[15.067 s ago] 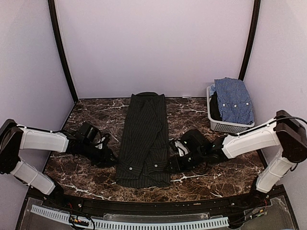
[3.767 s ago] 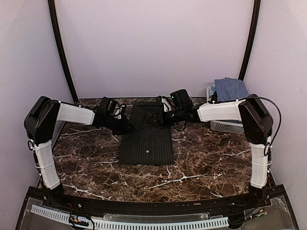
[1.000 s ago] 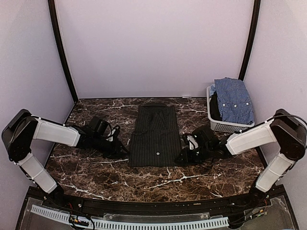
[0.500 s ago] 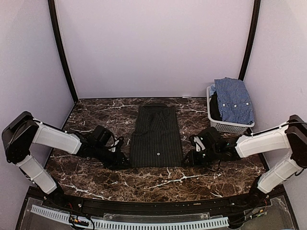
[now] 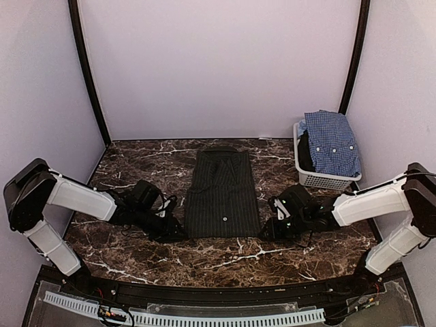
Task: Fold and stack the long sleeve shirts
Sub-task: Pick up the 2/3-rectangle-folded shirt from the center of the board.
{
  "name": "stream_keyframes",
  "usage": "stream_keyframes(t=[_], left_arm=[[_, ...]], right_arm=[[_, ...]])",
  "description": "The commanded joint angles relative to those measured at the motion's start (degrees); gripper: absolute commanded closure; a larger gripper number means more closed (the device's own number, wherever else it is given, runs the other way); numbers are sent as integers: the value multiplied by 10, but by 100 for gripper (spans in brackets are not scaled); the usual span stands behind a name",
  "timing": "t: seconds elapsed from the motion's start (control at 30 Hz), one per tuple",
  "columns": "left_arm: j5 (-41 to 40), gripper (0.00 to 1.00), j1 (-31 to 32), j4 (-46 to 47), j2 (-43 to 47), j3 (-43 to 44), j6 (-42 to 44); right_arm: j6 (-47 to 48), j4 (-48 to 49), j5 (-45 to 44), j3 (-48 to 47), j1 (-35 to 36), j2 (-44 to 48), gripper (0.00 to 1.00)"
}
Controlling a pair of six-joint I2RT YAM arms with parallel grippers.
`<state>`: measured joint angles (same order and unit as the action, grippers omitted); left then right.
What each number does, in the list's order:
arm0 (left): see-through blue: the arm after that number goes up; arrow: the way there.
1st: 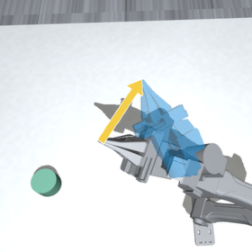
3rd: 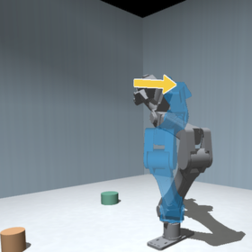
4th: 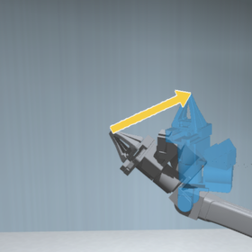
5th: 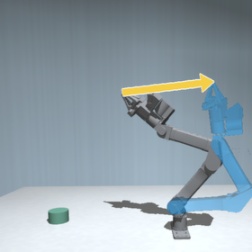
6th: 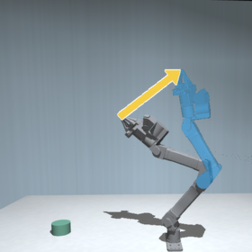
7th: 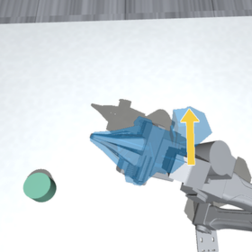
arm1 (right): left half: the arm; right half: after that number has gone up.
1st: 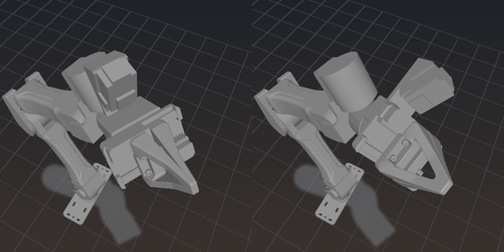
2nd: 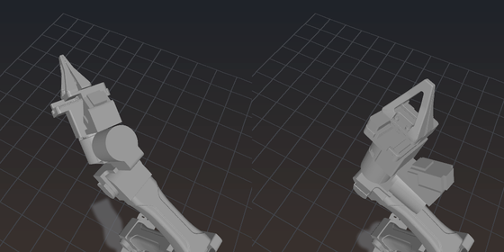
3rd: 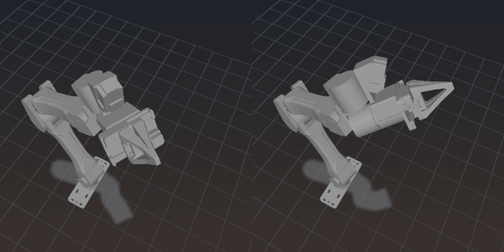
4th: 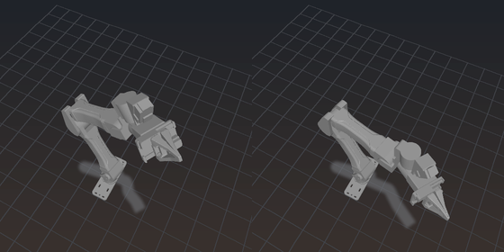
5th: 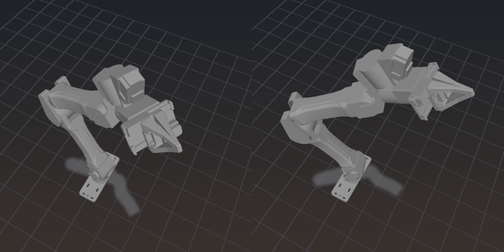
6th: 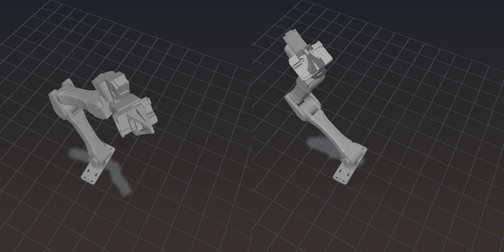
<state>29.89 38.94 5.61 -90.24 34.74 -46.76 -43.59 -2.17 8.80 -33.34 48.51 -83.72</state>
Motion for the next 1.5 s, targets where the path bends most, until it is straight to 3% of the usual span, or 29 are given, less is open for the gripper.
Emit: stream_keyframes(t=[0.0, 0.37, 0.53, 0.63, 0.9, 1.17, 1.47], left_arm=[[-6, 72, 10, 2, -13, 10, -4], [-13, 85, 17, 13, -23, 18, -19], [-16, 99, 17, 20, -26, 20, -27], [-19, 100, 17, 19, -20, 19, -30], [-52, 100, 42, -15, 31, 4, -45], [-145, 100, 102, -86, 141, -21, -98], [-246, 100, 216, -167, 250, -27, -165]], right_arm=[[-1, 9, -16, 2, 10, -11, 69], [-1, 19, -18, -7, 16, -40, 69], [2, 38, -14, -11, 19, -52, 71], [5, 40, -13, -11, 22, -54, 75], [3, 46, -25, 0, 45, -28, 100], [-26, 28, -62, 38, 88, 57, 100], [-67, -45, -136, 35, 184, 156, 100]])
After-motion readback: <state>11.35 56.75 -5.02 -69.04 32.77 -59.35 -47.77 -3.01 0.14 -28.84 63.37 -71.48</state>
